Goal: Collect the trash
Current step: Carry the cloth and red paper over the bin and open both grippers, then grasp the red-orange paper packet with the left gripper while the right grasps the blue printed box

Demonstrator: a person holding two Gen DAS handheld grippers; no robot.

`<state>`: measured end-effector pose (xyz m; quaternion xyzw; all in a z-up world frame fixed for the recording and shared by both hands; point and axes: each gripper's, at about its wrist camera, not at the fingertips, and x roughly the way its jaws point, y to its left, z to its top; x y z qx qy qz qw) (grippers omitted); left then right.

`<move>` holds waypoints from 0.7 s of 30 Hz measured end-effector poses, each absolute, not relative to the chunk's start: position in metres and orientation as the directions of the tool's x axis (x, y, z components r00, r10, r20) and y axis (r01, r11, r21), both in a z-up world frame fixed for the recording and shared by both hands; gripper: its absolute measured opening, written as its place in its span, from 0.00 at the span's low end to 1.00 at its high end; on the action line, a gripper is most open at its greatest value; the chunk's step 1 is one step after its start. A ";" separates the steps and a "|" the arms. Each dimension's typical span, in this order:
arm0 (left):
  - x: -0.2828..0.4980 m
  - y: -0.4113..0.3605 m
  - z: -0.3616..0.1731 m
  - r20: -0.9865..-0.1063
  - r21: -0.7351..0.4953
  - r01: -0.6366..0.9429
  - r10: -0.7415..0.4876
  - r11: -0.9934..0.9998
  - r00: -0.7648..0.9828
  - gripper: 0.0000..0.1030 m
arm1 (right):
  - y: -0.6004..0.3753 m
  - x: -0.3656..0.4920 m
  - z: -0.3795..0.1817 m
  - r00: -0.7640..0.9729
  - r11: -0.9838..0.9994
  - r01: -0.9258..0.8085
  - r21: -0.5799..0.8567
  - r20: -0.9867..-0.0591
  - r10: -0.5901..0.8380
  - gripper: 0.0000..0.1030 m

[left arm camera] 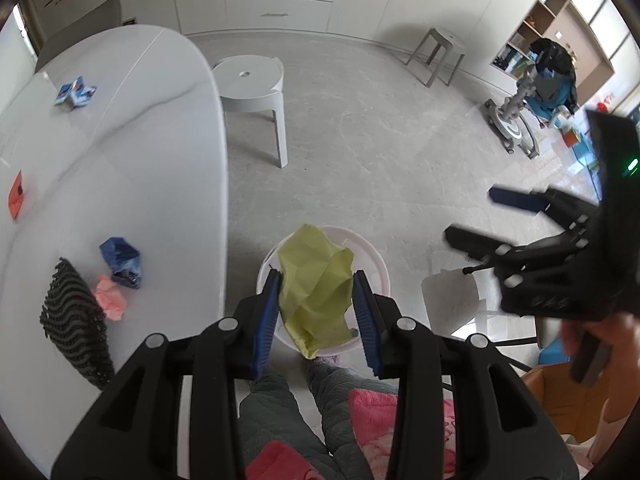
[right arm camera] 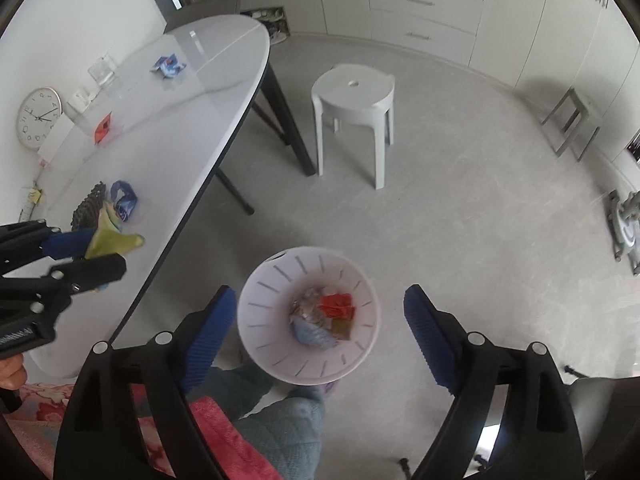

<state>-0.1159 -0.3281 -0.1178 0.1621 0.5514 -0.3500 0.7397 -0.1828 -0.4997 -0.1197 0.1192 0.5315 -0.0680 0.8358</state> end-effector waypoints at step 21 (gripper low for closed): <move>-0.105 -0.303 -0.090 -0.905 -0.034 0.642 -0.296 0.766 0.305 0.92 | -0.498 -0.170 -0.078 0.522 0.955 0.257 0.150 -0.853 -0.006 0.96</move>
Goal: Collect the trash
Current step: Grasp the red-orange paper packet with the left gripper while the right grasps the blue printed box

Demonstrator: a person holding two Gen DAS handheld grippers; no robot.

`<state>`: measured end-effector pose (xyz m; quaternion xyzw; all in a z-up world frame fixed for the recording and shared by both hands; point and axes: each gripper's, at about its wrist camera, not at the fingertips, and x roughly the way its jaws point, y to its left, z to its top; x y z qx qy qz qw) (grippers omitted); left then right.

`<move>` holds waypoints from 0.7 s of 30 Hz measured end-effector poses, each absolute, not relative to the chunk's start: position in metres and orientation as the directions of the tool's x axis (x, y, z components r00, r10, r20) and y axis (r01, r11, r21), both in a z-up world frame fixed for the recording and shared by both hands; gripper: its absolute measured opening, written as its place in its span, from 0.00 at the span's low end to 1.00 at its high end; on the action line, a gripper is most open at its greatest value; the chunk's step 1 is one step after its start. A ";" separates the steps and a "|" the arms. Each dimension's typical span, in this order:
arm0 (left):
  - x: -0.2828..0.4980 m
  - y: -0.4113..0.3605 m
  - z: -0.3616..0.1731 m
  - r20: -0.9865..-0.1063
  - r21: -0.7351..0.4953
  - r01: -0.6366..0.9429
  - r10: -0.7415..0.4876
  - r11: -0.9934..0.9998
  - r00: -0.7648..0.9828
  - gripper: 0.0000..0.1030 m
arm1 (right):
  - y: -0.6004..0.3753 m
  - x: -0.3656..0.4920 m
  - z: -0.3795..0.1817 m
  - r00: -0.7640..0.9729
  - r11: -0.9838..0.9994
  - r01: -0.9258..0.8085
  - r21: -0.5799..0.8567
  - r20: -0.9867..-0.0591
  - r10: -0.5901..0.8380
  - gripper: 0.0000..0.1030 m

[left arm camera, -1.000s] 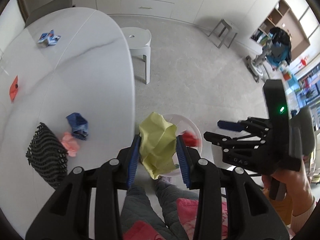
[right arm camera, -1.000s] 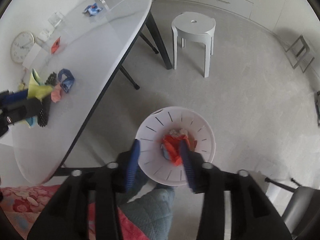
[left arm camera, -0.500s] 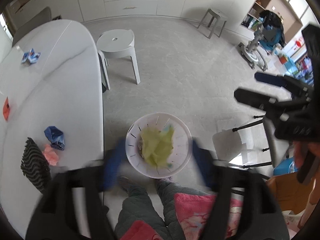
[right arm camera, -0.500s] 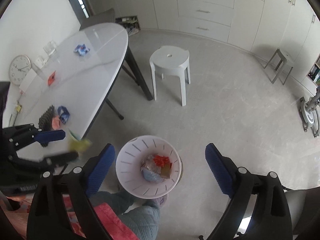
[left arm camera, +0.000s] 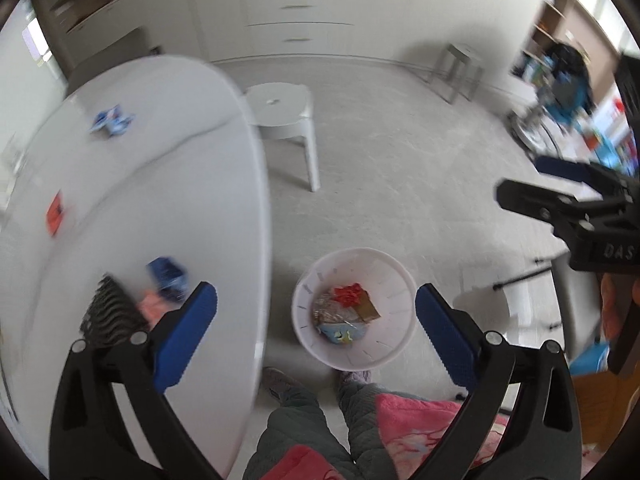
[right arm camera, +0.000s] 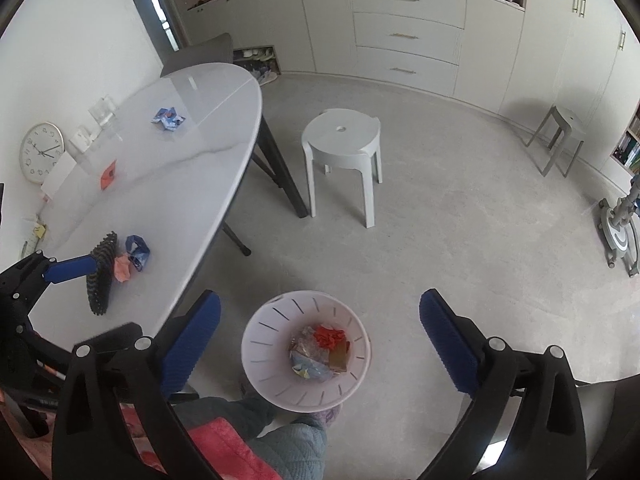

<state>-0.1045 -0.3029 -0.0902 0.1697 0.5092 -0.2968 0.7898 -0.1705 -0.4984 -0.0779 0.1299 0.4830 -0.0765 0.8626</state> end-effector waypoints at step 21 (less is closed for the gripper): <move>0.124 -0.043 -0.096 -0.824 0.149 0.291 -0.044 0.945 0.565 0.92 | -0.324 0.041 -0.064 0.509 0.974 -0.072 0.213 -0.832 0.219 0.97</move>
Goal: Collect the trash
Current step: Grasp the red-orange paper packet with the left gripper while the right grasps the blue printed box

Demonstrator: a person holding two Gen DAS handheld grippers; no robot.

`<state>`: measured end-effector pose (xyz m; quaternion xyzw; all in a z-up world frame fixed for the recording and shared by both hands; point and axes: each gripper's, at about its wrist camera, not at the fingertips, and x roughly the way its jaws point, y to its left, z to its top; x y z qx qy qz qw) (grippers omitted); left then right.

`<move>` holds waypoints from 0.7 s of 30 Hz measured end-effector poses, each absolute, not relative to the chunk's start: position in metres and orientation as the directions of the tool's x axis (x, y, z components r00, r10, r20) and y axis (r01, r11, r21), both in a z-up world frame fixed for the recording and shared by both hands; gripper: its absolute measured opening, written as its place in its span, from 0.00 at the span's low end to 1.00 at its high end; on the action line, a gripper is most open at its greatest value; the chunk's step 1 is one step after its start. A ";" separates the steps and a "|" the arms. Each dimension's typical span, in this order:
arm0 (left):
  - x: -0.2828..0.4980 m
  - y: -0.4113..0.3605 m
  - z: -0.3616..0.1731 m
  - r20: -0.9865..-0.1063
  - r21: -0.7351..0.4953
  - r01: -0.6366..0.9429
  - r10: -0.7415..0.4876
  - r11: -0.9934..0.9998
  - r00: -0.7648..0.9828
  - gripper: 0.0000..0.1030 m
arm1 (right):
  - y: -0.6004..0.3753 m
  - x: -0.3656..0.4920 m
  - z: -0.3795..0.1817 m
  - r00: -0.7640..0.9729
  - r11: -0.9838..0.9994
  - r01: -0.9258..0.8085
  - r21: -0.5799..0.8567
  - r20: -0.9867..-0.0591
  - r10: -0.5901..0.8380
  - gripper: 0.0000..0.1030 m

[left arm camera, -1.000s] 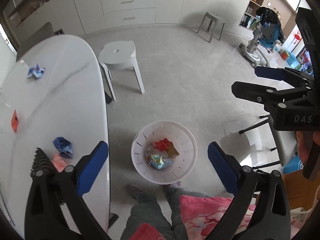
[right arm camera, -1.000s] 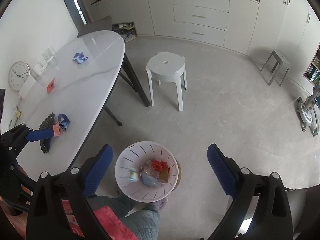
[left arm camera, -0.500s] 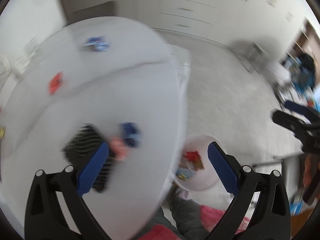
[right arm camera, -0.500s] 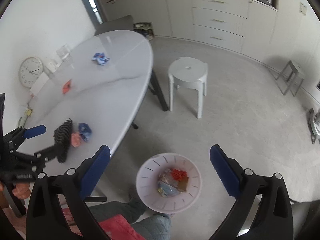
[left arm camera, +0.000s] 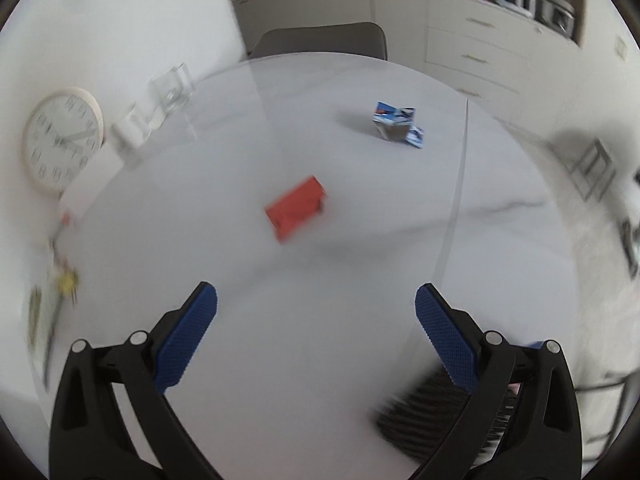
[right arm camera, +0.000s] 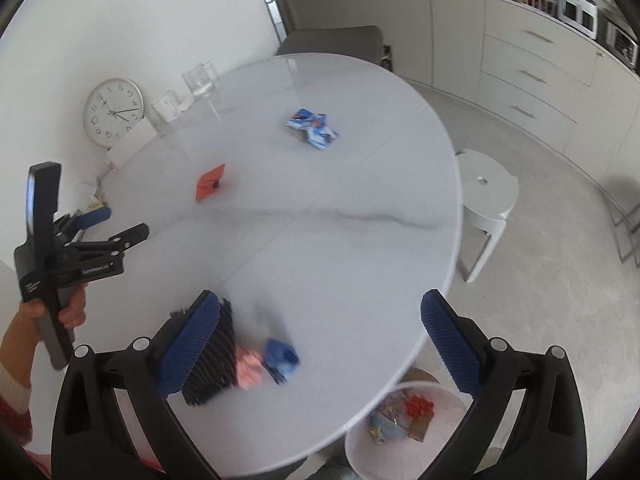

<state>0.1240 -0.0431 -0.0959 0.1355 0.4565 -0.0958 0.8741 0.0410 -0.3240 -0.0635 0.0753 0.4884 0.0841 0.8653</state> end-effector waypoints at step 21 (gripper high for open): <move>0.270 -0.048 -0.209 -0.880 0.214 0.750 -0.210 0.626 0.427 0.65 | -0.270 0.159 -0.099 0.441 0.970 0.087 0.226 -0.882 0.166 0.97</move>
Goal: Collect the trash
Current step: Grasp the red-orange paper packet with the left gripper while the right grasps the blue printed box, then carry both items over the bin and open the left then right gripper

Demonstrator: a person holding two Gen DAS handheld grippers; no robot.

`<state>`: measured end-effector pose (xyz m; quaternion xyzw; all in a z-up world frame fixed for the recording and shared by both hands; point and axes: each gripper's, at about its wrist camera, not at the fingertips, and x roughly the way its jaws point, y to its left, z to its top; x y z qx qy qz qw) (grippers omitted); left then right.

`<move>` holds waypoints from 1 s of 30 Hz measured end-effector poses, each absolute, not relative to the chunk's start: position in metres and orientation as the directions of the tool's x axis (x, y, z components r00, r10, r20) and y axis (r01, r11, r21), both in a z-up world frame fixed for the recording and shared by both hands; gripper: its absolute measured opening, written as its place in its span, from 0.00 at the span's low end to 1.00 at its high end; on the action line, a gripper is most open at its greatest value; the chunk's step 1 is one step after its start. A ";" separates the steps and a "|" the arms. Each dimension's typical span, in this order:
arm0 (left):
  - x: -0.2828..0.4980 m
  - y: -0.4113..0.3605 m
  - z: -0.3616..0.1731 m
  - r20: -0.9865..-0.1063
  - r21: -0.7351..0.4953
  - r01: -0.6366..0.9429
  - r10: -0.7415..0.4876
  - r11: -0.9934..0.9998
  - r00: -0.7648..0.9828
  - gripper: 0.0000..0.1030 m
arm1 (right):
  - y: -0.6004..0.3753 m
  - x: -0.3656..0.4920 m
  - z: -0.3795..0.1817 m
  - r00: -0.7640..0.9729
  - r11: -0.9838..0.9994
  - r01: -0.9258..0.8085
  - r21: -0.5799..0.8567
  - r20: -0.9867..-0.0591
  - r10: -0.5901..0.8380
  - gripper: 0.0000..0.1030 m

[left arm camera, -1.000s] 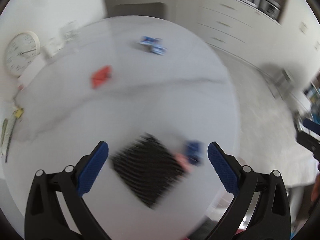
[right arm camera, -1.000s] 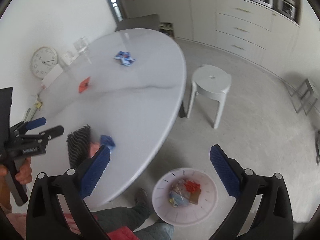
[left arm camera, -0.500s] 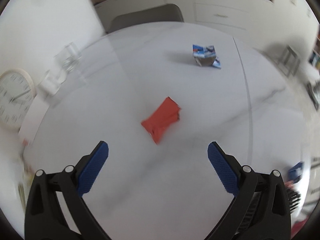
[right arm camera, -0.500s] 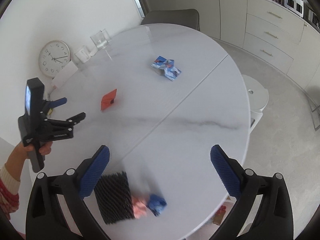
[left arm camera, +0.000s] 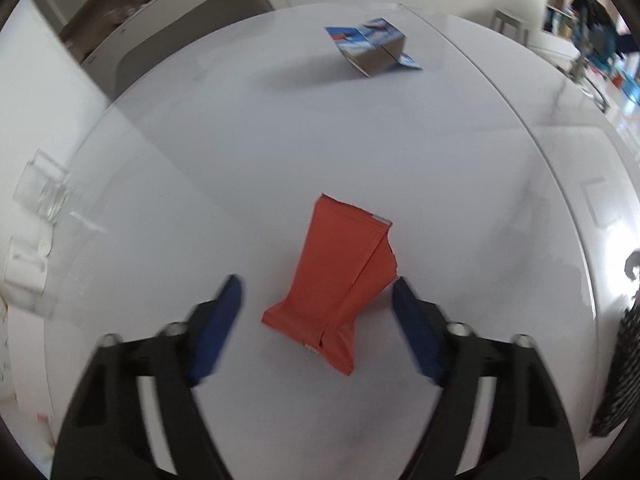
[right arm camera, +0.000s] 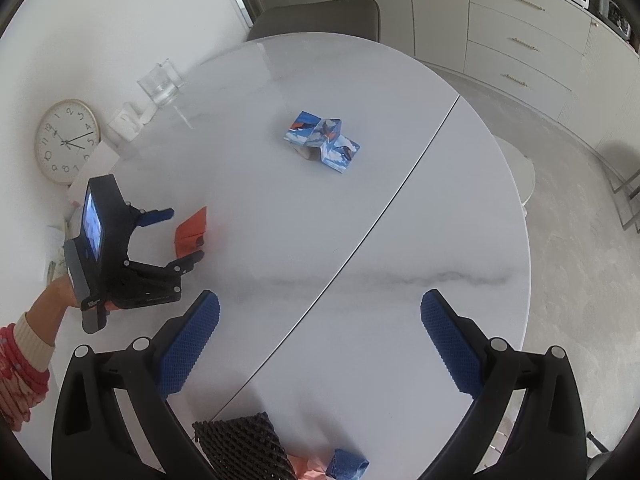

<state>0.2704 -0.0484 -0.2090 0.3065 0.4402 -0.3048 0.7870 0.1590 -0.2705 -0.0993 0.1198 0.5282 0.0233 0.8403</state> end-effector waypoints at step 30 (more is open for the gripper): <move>0.222 -0.016 -0.171 -0.872 -0.004 0.427 -0.213 0.904 0.442 0.32 | -0.231 0.387 -0.200 0.205 0.843 -0.537 -0.037 -0.975 0.087 0.51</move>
